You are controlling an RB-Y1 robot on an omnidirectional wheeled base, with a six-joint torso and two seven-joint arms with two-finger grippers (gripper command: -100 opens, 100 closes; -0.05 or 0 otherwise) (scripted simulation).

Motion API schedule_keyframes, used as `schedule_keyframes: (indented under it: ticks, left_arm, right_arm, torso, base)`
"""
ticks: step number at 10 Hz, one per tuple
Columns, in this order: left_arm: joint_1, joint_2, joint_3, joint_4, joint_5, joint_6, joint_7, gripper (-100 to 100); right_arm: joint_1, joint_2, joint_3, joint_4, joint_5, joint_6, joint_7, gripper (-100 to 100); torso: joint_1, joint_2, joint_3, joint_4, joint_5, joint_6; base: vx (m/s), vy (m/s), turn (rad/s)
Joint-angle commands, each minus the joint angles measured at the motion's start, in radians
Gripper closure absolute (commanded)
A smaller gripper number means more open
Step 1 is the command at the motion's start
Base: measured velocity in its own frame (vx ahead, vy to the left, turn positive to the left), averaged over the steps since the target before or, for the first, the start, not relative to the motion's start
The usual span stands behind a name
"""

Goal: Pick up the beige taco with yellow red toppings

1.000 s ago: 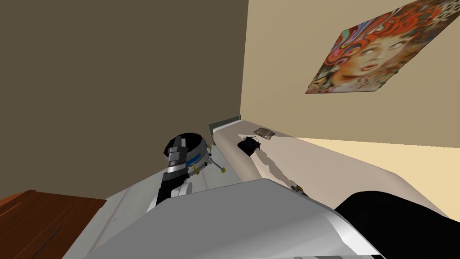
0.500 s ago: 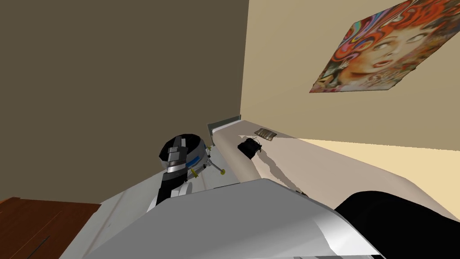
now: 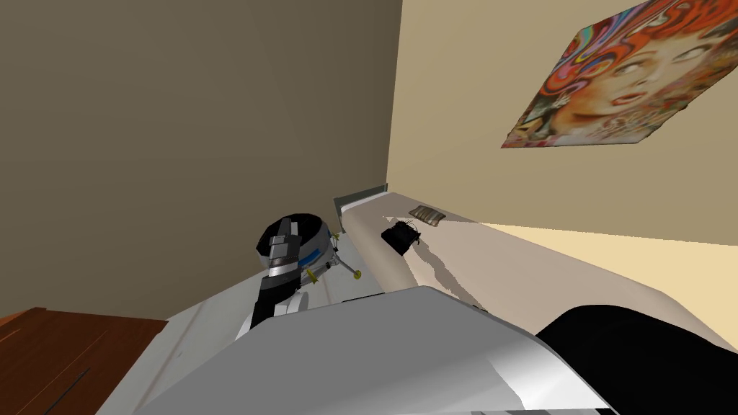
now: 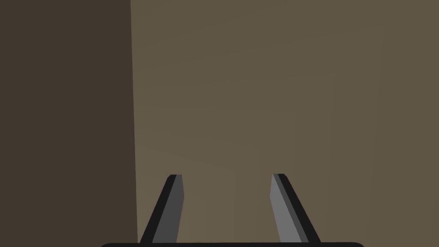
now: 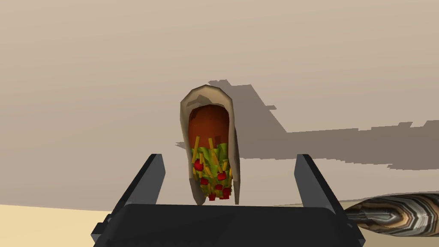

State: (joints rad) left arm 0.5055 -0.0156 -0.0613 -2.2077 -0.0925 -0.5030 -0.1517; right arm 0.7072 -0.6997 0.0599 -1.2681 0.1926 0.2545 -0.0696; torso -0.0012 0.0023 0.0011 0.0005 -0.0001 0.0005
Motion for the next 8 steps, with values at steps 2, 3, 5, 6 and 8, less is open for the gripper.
schedule_keyframes:
  ticks: [2, 3, 5, 6, 8]
  left_arm:
    - [0.0, 0.0, 0.0, 0.0, 0.0, 0.0, 0.0, 0]
    - [0.0, 0.0, 0.0, 0.0, 0.0, 0.0, 0.0, 0]
    - [0.0, 0.0, 0.0, 0.0, 0.0, 0.0, 0.0, 0]
    - [0.0, 0.0, 0.0, 0.0, 0.0, 0.0, 0.0, 0]
    - [0.0, 0.0, 0.0, 0.0, 0.0, 0.0, 0.0, 0]
  right_arm:
    - [-0.002, 0.001, 0.0, 0.003, 0.0, -0.002, 0.001, 100]
    - [-0.002, 0.001, 0.0, 0.003, 0.0, -0.001, 0.001, 100]
    - [-0.001, 0.001, 0.0, 0.003, 0.0, -0.001, 0.001, 100]
    - [-0.001, 0.001, 0.0, 0.003, 0.0, -0.001, 0.001, 100]
    - [0.016, -0.009, 0.001, -0.026, -0.002, 0.009, -0.004, 100]
  torso:
    - [0.001, 0.0, 0.0, 0.0, 0.0, 0.0]
    - [0.002, 0.0, 0.0, 0.0, 0.0, 0.0]
    - [0.002, 0.0, 0.0, 0.0, 0.0, 0.0]
    - [0.002, 0.0, 0.0, 0.0, 0.0, 0.0]
    - [0.002, 0.0, 0.0, 0.0, 0.0, 0.0]
  base:
    - [-0.002, -0.007, 0.004]
    - [0.0, 0.0, 0.0]
    - [0.0, 0.0, 0.0]
    - [0.0, 0.0, 0.0]
    - [0.003, 0.005, -0.016]
